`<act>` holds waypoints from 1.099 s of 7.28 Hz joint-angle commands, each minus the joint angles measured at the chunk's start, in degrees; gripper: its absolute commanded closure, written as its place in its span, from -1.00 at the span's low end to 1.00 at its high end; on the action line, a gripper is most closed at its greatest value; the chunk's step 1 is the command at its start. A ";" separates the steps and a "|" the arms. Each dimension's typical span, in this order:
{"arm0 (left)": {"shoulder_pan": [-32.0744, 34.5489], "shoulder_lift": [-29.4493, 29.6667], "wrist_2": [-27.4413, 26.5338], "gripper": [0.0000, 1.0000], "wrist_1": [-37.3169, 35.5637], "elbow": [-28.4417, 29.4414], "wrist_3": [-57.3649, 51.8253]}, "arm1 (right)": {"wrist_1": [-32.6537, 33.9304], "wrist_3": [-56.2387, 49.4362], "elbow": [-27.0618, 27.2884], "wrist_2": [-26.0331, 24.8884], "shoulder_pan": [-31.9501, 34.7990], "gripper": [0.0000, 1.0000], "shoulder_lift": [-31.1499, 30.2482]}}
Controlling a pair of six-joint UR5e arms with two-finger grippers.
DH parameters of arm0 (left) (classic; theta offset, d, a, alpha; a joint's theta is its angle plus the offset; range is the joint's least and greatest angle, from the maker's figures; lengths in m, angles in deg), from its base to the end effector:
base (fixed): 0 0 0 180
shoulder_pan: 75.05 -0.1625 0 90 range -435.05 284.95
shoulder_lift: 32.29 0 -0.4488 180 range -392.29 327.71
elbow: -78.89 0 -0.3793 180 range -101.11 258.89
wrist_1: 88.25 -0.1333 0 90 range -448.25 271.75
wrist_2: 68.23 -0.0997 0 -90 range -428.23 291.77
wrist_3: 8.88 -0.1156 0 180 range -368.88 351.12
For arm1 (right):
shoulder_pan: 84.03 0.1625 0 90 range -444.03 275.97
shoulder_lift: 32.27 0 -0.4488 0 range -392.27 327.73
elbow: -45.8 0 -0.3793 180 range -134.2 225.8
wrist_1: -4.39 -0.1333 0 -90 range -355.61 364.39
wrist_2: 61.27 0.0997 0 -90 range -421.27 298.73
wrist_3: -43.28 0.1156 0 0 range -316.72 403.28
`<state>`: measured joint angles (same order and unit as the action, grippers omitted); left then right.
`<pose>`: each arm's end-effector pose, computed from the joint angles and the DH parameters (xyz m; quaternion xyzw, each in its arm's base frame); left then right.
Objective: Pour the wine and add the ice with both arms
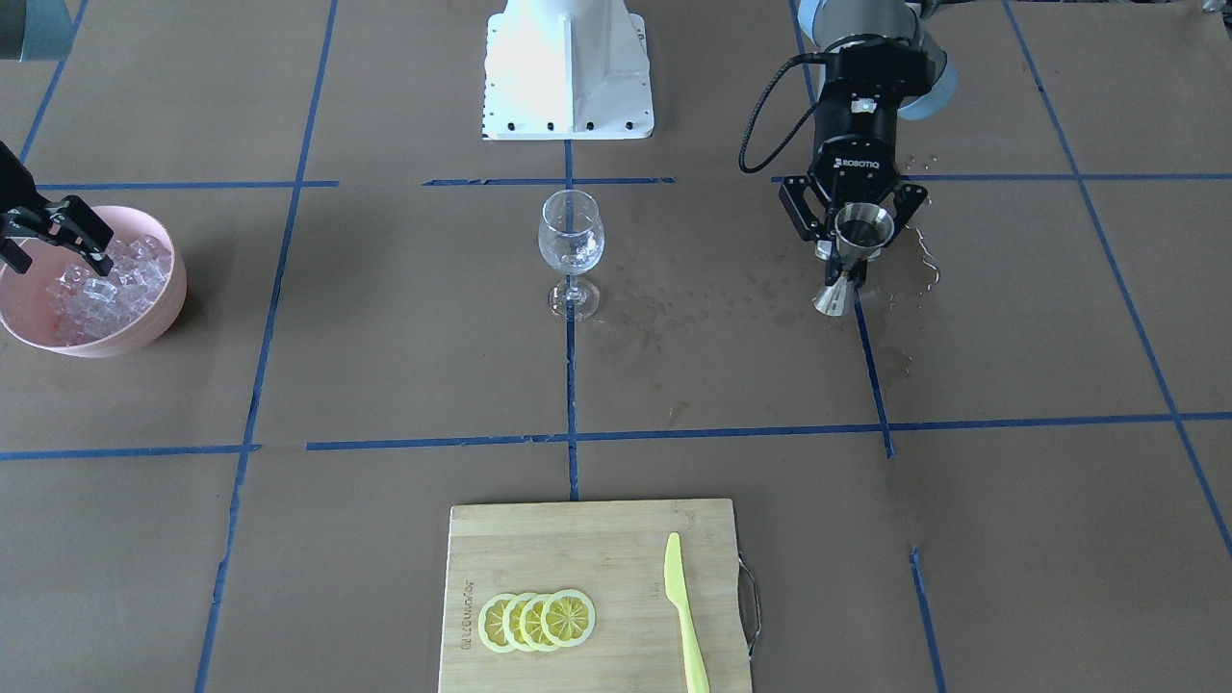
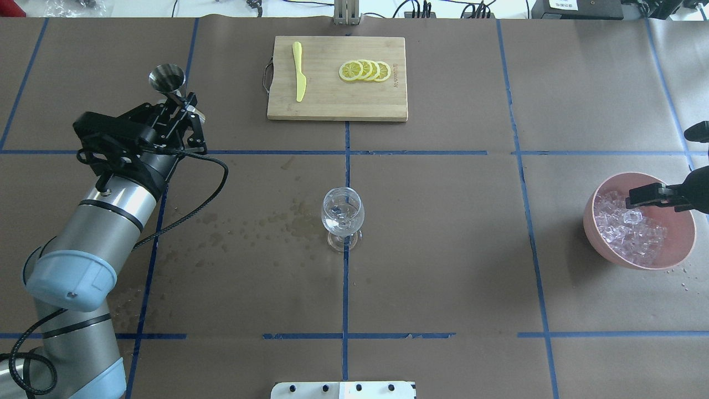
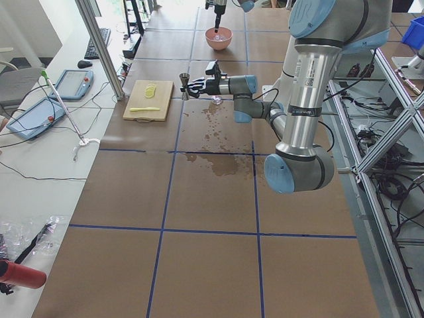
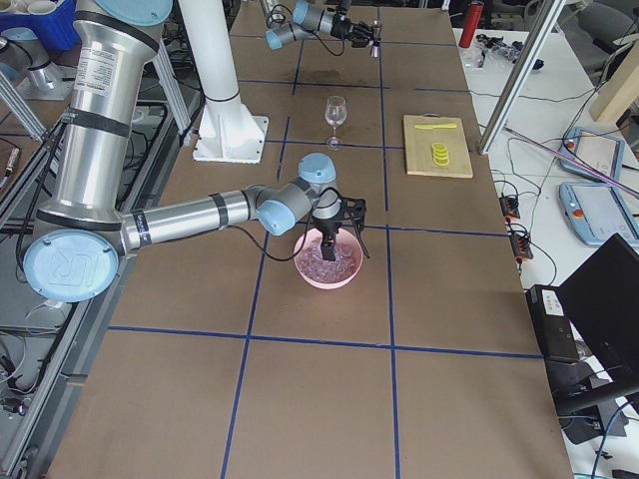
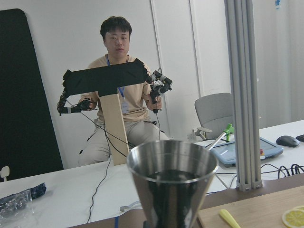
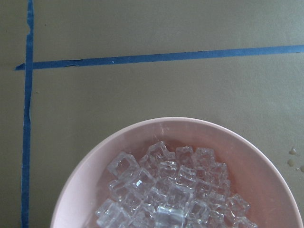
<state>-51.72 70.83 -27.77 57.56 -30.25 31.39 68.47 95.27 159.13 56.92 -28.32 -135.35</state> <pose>0.3724 -0.4016 0.3000 0.6177 0.3279 -0.1345 0.7020 -0.1673 -0.3850 0.5556 0.0614 -0.3748 0.0671 0.9226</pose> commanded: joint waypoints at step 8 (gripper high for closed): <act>-10.13 10.35 3.48 1.00 -13.62 0.51 -5.29 | -0.19 2.50 -0.05 0.02 -1.04 -1.00 0.86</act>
<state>-60.65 80.73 -24.15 43.86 -29.95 27.16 68.30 97.62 159.09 56.94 -29.29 -134.49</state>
